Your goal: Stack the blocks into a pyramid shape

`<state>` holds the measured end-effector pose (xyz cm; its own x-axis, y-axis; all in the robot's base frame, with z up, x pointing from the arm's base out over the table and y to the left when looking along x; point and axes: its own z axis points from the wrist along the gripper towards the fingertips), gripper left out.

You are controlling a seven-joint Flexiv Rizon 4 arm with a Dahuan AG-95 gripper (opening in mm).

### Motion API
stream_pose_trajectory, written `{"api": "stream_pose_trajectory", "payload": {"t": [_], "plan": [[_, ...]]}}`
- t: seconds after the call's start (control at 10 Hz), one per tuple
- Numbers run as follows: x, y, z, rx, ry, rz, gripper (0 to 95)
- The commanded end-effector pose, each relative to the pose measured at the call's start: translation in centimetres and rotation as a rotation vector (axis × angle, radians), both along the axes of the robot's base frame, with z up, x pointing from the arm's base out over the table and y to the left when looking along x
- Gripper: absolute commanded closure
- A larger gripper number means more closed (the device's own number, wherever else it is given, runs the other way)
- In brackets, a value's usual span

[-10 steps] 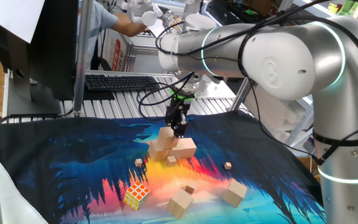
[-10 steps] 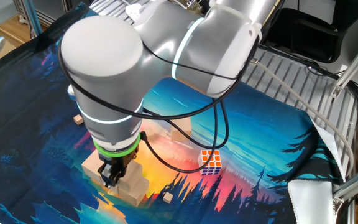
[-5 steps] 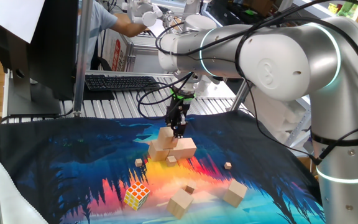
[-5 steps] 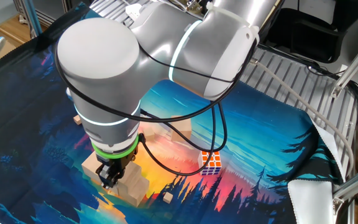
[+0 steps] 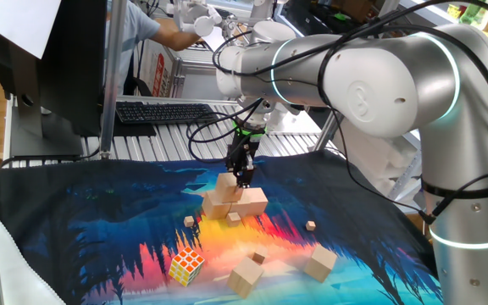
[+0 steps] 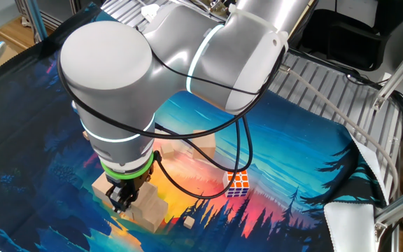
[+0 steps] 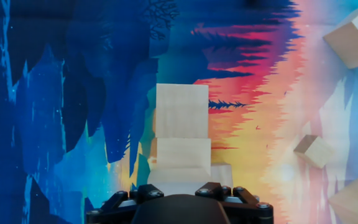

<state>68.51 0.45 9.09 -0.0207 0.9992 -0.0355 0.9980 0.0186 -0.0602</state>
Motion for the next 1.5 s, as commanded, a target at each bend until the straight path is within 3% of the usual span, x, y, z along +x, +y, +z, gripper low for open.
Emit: {"api": "stream_pose_trajectory", "payload": {"t": [0.1, 0.4, 0.6, 1.0, 1.1, 1.4, 1.5], "plan": [[-0.07, 0.00, -0.05, 0.001, 0.002, -0.004, 95.0], [-0.12, 0.06, -0.08, 0.001, 0.008, -0.007, 95.0], [-0.11, 0.10, -0.14, -0.001, 0.009, -0.012, 57.0], [-0.12, 0.10, -0.14, -0.001, 0.011, -0.025, 57.0], [-0.13, 0.10, -0.14, -0.002, 0.013, -0.035, 38.0], [-0.16, 0.13, -0.14, -0.009, 0.016, -0.042, 38.0], [-0.16, 0.13, -0.14, -0.011, 0.018, -0.040, 19.0]]}}
